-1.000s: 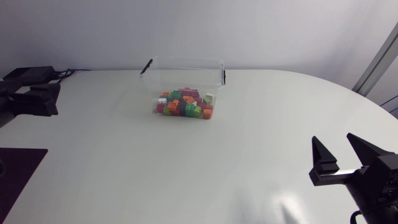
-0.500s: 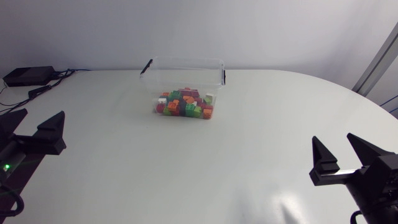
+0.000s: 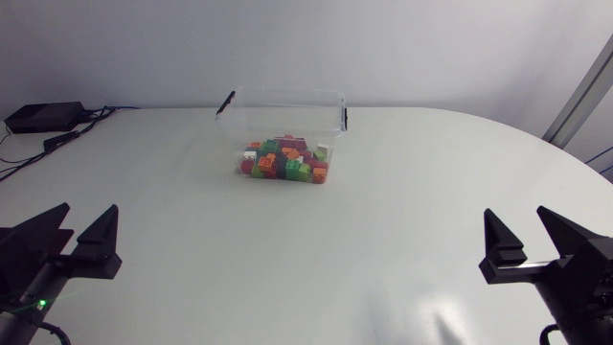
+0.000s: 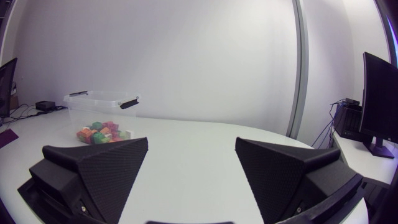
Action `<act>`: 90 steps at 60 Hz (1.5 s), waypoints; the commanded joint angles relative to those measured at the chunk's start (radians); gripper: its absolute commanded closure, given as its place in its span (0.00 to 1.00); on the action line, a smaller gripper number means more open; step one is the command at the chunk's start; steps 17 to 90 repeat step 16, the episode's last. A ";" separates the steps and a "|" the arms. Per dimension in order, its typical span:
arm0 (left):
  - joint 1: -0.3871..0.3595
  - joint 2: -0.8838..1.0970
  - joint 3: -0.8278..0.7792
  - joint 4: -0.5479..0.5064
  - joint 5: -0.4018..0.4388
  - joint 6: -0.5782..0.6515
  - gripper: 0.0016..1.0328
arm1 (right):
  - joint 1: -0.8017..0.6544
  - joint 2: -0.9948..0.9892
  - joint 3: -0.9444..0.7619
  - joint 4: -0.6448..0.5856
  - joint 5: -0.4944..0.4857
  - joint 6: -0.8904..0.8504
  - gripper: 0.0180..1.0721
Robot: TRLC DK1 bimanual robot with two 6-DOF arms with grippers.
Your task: Place the duplo bricks in the container
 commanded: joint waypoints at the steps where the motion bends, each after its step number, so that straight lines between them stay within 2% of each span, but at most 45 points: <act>1: -0.015 -0.049 -0.056 0.015 0.001 -0.041 0.11 | -0.010 0.000 -0.021 -0.004 -0.007 0.033 0.04; 7: -0.020 -0.076 -0.078 0.017 0.001 -0.051 0.10 | -0.013 0.000 -0.020 -0.004 -0.009 0.037 0.04; 11: -0.020 -0.076 -0.078 0.017 0.001 -0.051 0.05 | -0.013 0.000 -0.020 -0.004 -0.009 0.037 0.04; 90: -0.020 -0.076 -0.078 0.017 0.001 -0.051 0.05 | -0.013 0.000 -0.020 -0.004 -0.009 0.037 0.04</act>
